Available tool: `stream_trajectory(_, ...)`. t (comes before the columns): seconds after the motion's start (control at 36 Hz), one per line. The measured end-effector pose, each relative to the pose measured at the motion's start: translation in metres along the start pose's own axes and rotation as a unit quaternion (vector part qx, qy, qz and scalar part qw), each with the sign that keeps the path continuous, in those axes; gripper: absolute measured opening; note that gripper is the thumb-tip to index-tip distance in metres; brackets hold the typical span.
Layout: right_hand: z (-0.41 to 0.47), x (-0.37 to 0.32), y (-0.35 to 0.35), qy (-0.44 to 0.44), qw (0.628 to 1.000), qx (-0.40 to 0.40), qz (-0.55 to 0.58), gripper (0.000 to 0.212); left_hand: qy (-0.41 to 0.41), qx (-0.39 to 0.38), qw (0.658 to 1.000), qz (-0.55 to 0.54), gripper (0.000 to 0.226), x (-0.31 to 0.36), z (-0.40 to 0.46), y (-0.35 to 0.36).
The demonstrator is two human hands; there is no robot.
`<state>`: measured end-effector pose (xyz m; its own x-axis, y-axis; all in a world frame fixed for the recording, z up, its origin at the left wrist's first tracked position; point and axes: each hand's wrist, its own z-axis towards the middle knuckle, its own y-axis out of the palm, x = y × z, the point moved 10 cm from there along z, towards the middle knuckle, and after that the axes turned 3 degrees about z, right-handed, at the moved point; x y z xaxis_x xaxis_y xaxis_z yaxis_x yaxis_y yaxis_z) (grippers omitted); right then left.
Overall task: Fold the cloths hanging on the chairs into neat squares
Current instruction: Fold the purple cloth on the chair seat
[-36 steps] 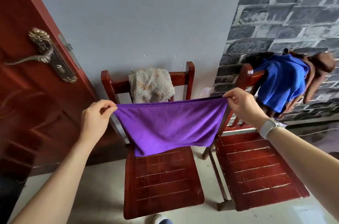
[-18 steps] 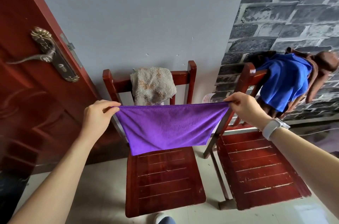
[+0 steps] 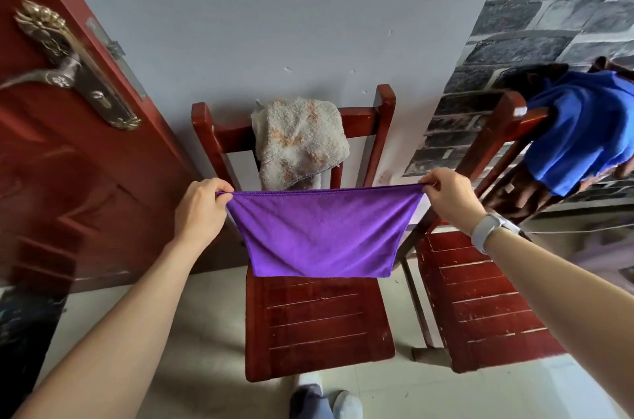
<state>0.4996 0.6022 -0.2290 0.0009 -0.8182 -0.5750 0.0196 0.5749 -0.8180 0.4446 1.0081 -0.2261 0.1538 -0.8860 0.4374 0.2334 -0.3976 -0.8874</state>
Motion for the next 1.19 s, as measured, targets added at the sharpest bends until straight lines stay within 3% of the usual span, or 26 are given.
stream_trajectory(0.25, -0.001, 0.002, 0.028, -0.001, 0.999, 0.0, 0.035, 0.016, 0.05, 0.023, 0.998, -0.022, 0.01, -0.024, -0.011, 0.007)
stream_trajectory(0.47, -0.063, 0.044, 0.075, -0.011, 0.999, -0.035, 0.039, 0.015, 0.084, -0.051, 0.994, -0.044, 0.016, -0.051, -0.087, 0.057)
stream_trajectory(0.64, -0.132, 0.111, 0.149, 0.03, 0.994, -0.106, 0.022, 0.016, 0.036, -0.143, 0.989, -0.006, 0.012, -0.098, -0.169, 0.136)
stream_trajectory(0.75, -0.183, 0.162, 0.205, 0.087, 0.977, -0.196, -0.022, 0.009, -0.005, -0.217, 0.976, -0.004, 0.017, -0.127, -0.227, 0.195)
stream_trajectory(0.83, -0.22, 0.194, 0.245, 0.089, 0.954, -0.277, -0.076, 0.019, -0.034, -0.266, 0.963, 0.006, 0.016, -0.144, -0.268, 0.232)
stream_trajectory(1.06, -0.275, 0.232, 0.284, 0.147, 0.914, -0.367, -0.095, 0.015, -0.075, -0.388, 0.917, 0.062, 0.01, -0.169, -0.32, 0.28)
stream_trajectory(1.19, -0.261, 0.23, 0.288, 0.153, 0.916, -0.36, -0.093, 0.014, -0.12, -0.396, 0.91, 0.032, 0.011, -0.182, -0.308, 0.287)
